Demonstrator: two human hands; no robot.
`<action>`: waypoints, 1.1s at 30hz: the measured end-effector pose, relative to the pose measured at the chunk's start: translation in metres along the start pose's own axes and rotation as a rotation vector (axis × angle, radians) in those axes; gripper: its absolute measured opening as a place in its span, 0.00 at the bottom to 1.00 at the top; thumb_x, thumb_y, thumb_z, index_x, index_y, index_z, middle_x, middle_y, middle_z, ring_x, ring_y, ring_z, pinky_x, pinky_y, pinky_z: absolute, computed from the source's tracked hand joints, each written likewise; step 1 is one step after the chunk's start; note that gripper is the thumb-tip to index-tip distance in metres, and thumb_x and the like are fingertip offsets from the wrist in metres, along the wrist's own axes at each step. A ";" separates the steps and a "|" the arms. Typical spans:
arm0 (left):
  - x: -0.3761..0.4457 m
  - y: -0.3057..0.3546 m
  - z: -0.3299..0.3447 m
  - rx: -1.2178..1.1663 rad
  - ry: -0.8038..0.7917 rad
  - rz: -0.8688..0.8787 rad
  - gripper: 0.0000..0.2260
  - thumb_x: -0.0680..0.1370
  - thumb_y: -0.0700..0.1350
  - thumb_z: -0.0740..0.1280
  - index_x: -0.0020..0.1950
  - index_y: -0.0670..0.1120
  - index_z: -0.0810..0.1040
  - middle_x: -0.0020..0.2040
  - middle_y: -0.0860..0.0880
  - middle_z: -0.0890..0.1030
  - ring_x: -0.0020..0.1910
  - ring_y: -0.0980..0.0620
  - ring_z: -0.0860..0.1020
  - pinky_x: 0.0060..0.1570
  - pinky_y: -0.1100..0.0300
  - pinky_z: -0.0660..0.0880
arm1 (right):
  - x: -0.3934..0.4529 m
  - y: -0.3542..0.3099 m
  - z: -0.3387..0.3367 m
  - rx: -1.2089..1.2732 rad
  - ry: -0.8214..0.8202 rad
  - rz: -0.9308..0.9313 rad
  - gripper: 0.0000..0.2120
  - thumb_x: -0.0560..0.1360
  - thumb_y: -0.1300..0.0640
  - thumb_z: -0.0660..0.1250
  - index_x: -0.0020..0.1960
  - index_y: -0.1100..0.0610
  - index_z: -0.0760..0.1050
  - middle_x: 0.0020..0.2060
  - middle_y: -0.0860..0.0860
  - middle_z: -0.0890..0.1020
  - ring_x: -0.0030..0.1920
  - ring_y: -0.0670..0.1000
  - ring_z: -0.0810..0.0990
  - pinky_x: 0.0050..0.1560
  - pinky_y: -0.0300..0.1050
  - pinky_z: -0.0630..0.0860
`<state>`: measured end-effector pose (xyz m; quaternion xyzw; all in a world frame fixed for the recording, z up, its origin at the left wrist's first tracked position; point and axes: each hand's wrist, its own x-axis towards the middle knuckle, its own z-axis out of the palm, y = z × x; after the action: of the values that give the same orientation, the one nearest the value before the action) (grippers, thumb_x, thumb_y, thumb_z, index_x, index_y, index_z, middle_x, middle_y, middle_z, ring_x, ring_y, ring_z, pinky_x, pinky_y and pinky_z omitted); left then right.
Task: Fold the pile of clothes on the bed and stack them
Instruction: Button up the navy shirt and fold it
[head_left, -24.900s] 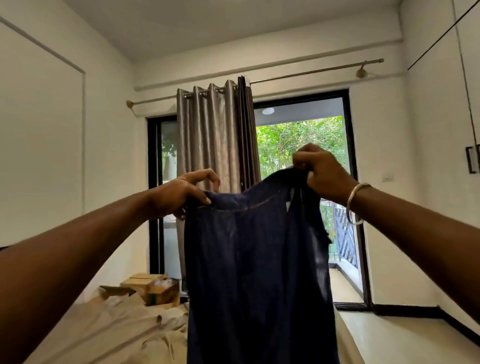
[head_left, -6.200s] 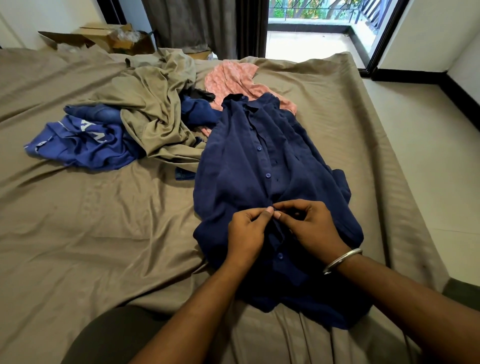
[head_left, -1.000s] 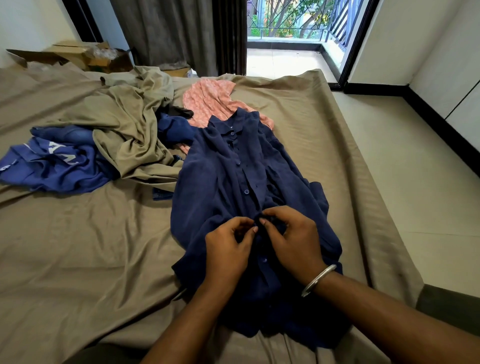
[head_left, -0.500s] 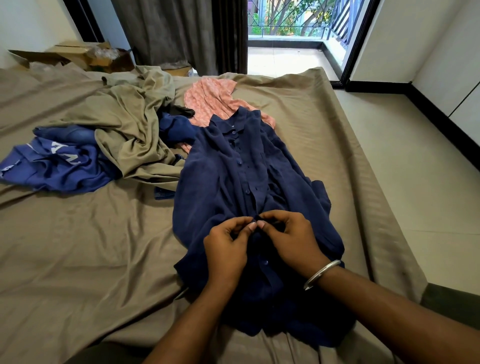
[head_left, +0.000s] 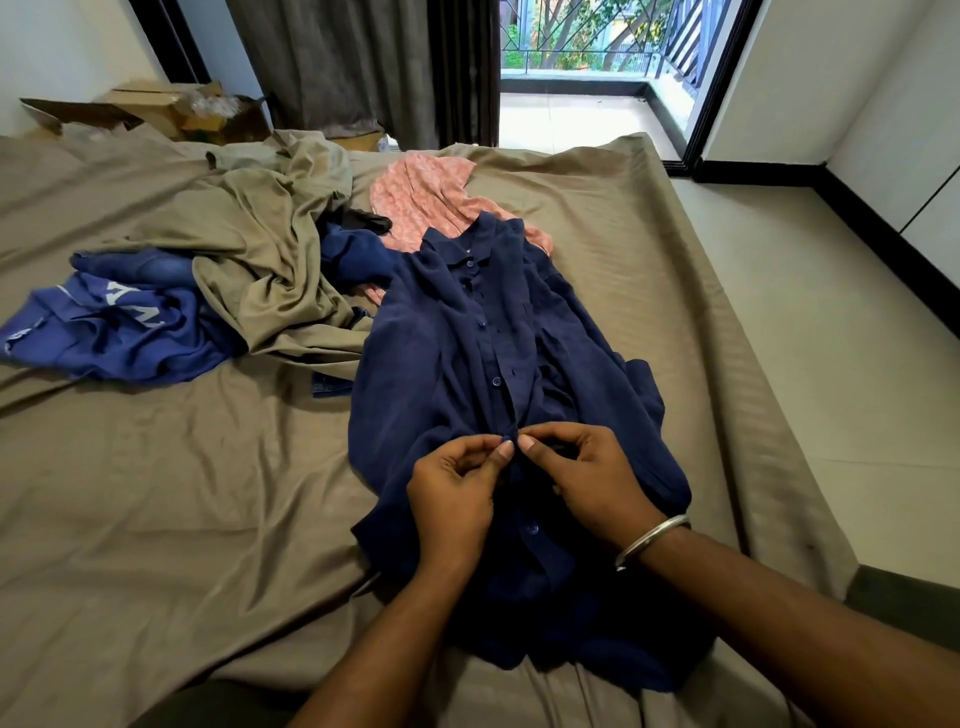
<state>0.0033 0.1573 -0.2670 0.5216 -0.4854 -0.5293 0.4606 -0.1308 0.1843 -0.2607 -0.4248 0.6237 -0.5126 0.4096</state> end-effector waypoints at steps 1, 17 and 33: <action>0.000 0.000 0.000 0.002 -0.011 -0.009 0.02 0.73 0.40 0.75 0.44 0.46 0.85 0.38 0.51 0.86 0.40 0.55 0.84 0.41 0.63 0.80 | 0.000 0.000 0.000 -0.009 0.005 0.002 0.05 0.76 0.60 0.71 0.49 0.57 0.85 0.40 0.49 0.86 0.39 0.40 0.82 0.37 0.31 0.74; 0.000 0.006 0.000 -0.104 -0.085 -0.180 0.05 0.77 0.40 0.71 0.46 0.40 0.84 0.40 0.45 0.86 0.42 0.50 0.85 0.36 0.62 0.80 | -0.010 -0.003 0.001 -0.212 0.075 -0.100 0.05 0.69 0.59 0.77 0.45 0.53 0.85 0.39 0.45 0.86 0.42 0.41 0.84 0.47 0.39 0.81; -0.004 0.010 0.005 -0.143 -0.179 -0.274 0.06 0.76 0.44 0.72 0.49 0.42 0.82 0.42 0.46 0.86 0.41 0.51 0.85 0.34 0.59 0.80 | -0.012 0.001 0.000 -0.211 0.121 -0.120 0.06 0.70 0.61 0.76 0.46 0.54 0.85 0.39 0.46 0.86 0.42 0.43 0.85 0.47 0.42 0.82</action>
<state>-0.0015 0.1607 -0.2563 0.4995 -0.4102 -0.6646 0.3749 -0.1278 0.1957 -0.2608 -0.4702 0.6714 -0.4923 0.2929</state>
